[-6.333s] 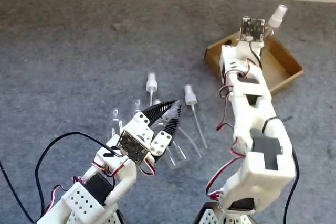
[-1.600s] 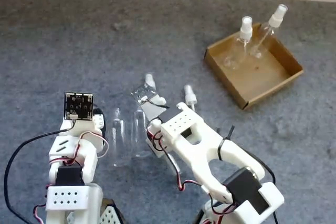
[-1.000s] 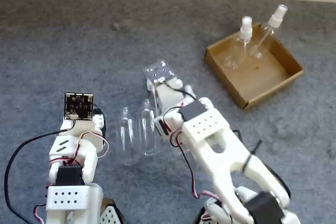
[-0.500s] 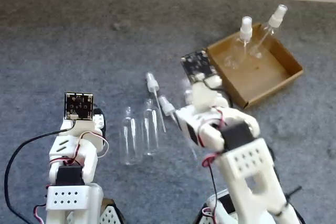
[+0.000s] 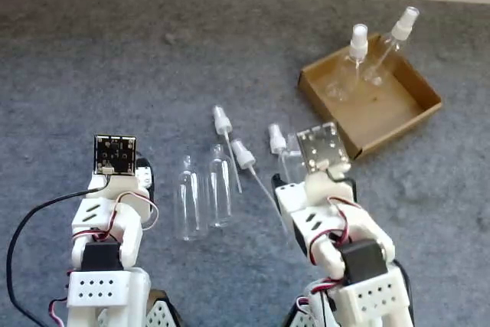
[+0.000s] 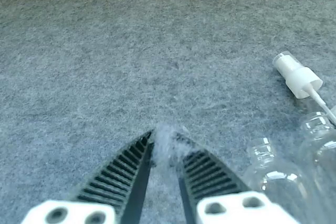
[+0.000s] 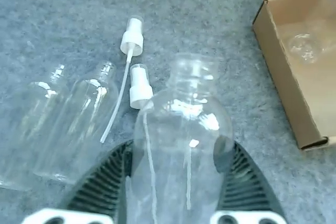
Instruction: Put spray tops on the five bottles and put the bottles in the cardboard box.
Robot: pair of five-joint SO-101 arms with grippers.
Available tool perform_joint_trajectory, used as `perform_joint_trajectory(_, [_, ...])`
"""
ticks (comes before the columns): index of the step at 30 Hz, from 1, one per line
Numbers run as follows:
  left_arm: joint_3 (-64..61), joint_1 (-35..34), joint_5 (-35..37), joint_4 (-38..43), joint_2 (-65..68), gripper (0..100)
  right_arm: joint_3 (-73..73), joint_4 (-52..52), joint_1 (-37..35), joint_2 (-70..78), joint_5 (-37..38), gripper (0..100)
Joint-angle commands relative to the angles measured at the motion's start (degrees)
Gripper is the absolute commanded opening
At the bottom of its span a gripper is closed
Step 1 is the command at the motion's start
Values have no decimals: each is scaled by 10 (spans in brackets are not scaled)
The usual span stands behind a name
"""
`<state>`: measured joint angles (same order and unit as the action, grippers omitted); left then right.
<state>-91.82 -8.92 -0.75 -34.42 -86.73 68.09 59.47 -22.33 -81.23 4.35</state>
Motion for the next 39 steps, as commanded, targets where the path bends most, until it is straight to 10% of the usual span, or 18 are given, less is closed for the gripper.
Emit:
perform_joint_trajectory(1, [22,0,-4,-3,0,8,13,-23,20,-61,4,88])
perform_joint_trajectory(15, [27,36,-42,-6,5,7,228,-195,37,-196,1,88])
perform_joint_trajectory(39, [338,55,-141,-287,50,7,277,-196,90,-242,0,88])
